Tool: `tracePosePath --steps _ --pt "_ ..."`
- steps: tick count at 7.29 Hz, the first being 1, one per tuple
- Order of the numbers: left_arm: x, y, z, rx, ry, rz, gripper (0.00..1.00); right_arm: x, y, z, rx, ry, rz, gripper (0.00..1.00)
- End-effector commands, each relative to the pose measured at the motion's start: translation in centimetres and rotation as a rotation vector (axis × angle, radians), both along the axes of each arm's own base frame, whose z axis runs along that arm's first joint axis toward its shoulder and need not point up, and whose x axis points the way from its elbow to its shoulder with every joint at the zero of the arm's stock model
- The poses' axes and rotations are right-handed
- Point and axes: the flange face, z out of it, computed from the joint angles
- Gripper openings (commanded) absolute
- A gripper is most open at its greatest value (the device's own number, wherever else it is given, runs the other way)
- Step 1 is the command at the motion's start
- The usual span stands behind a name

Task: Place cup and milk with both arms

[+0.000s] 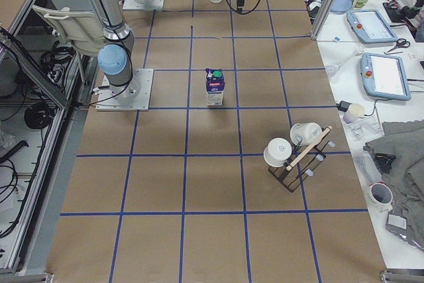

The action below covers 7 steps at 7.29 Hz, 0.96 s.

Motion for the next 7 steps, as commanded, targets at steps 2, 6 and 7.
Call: tracePosePath --steps 2,6,7 --pt "-0.01 -0.03 -0.08 0.004 0.001 0.0 1.0 -0.03 0.0 0.0 0.0 0.003 0.0 1.0" --pt "0.62 -0.53 -0.52 0.018 -0.055 -0.004 1.0 0.07 0.01 0.02 -0.001 0.001 0.001 1.0" --pt "0.35 -0.38 -0.3 0.011 -0.054 -0.002 1.0 0.08 0.03 -0.08 0.002 0.001 0.009 1.0"
